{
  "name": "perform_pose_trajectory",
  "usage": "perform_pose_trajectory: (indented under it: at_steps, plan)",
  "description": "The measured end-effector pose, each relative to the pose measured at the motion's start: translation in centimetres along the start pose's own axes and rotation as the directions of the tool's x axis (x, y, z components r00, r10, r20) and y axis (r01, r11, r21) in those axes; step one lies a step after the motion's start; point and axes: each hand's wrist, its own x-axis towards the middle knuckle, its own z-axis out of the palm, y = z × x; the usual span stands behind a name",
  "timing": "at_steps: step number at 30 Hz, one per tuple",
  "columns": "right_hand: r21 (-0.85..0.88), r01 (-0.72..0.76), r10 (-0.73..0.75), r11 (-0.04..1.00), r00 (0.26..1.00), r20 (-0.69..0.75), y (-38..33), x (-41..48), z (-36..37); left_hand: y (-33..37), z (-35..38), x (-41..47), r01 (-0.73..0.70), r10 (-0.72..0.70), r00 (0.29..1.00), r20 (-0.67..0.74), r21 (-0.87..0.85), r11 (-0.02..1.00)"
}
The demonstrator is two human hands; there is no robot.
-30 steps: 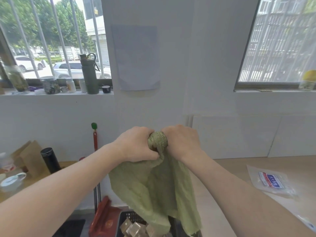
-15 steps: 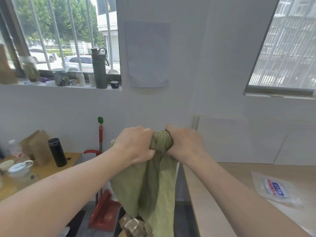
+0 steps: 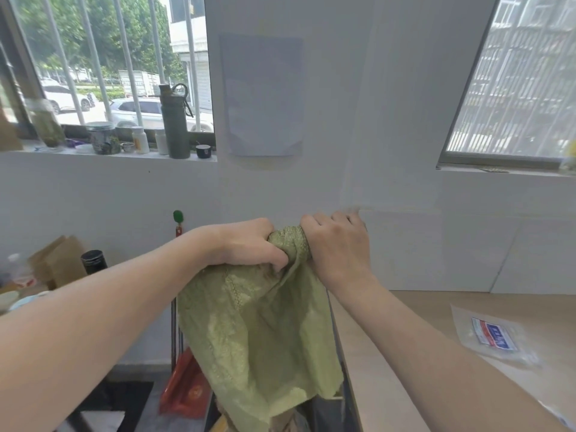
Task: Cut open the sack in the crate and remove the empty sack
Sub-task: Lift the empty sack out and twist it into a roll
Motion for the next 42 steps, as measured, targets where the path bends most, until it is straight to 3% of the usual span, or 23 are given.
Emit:
perform_pose_trajectory:
  at_steps: [2,5,8,11,15,20,27,34,39,42]
  plan:
    - [0.002,-0.021,0.021,1.000,0.994,0.111,-0.1,0.1,-0.5,0.0,0.1,-0.1,-0.071,0.073,0.997,-0.021,0.093,0.993]
    - [0.072,-0.048,0.027,0.996,0.963,0.267,-0.1,0.1,-1.2,-0.5,0.6,-0.7,-0.144,0.213,0.965,-0.156,0.365,0.920]
    - [0.159,-0.146,0.070,0.976,0.910,0.409,0.0,0.3,-2.0,-0.7,1.9,-1.4,-0.080,0.362,0.895,-0.260,0.705,0.704]
    - [0.193,-0.251,0.131,0.948,0.865,0.485,-0.2,0.6,-2.3,-0.7,3.3,-1.5,0.029,0.441,0.826,-0.351,0.808,0.589]
    - [0.233,-0.301,0.136,0.925,0.833,0.537,-0.6,0.2,-2.3,-1.2,4.2,-1.4,0.116,0.392,0.814,-0.428,0.782,0.613]
    - [0.246,-0.257,0.089,0.935,0.838,0.538,-0.2,-0.1,-2.3,-1.3,4.3,-1.5,0.095,0.368,0.834,-0.411,0.764,0.638]
    - [0.265,-0.035,-0.091,0.964,0.890,0.446,0.6,-0.5,-2.4,-1.2,3.4,-1.1,0.059,0.190,0.883,-0.430,0.502,0.863]
    - [0.236,0.016,-0.136,0.972,0.853,0.503,0.5,-0.6,-3.6,-0.5,2.3,-1.0,0.055,0.171,0.894,-0.414,0.481,0.875]
    - [0.127,0.043,-0.085,0.991,0.932,0.352,0.3,-0.6,-3.1,0.5,1.6,-1.8,-0.021,0.149,0.939,-0.309,0.382,0.924]
    - [0.075,0.055,-0.067,0.996,0.983,0.171,0.2,-0.9,-2.2,1.1,1.5,-2.4,-0.071,0.115,0.976,-0.188,0.225,0.972]
